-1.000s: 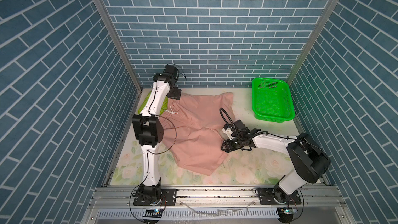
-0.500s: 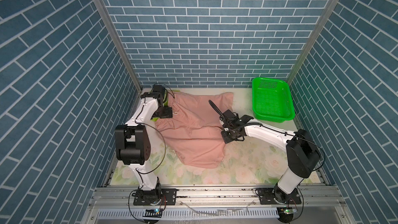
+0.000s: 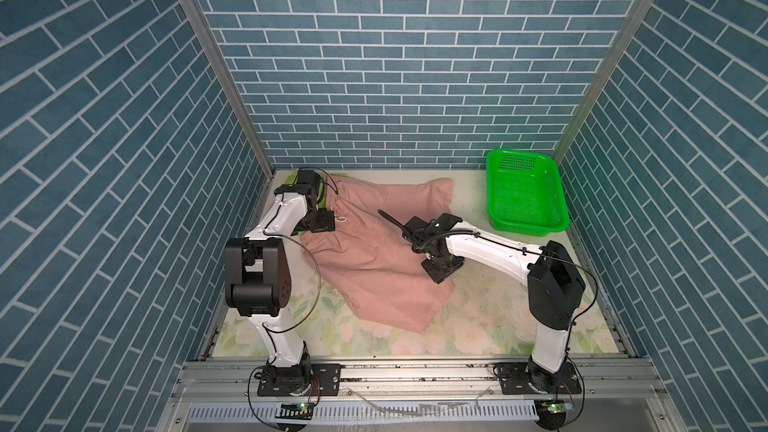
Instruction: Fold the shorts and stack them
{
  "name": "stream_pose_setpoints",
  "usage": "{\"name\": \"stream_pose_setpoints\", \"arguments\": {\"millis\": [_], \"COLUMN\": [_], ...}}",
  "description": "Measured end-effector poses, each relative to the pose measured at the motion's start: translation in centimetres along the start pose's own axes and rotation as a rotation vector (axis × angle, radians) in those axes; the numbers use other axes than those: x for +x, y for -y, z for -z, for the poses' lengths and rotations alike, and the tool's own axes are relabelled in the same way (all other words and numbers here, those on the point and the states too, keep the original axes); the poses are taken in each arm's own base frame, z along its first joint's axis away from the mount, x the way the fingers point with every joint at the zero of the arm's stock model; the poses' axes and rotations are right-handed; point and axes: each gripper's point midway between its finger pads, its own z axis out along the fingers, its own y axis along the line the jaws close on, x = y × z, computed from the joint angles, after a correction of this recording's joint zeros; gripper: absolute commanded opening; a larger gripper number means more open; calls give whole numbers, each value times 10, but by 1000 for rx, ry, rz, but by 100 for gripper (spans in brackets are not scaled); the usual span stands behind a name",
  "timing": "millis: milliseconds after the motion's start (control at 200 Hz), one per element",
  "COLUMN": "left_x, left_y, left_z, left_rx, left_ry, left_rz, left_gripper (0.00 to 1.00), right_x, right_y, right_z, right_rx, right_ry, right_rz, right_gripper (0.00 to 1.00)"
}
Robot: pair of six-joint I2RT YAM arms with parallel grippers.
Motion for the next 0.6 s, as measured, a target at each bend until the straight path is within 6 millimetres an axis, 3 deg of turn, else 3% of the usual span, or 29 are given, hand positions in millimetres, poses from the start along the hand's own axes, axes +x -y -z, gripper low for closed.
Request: {"name": "stream_pose_setpoints", "arguments": {"millis": [150, 310, 445, 530, 600], "left_x": [5, 16, 22, 29, 40], "left_y": [-2, -20, -44, -48, -45], "left_z": [-1, 14, 26, 19, 8], "left_rx": [4, 24, 70, 111, 154], "left_ry": [7, 64, 127, 139, 123], "left_rz": [16, 109, 234, 293, 332], "left_gripper": [100, 100, 100, 100, 100], "right_x": [-2, 18, 57, 79, 84], "right_y": [-10, -17, -69, -96, -108], "right_z": [14, 44, 38, 26, 21], "right_rx": [-147, -287, -322, -332, -328], "right_ry": [135, 307, 341, 325, 323], "right_rz": [-45, -41, 174, 297, 350], "right_gripper": [62, 62, 62, 63, 63]}}
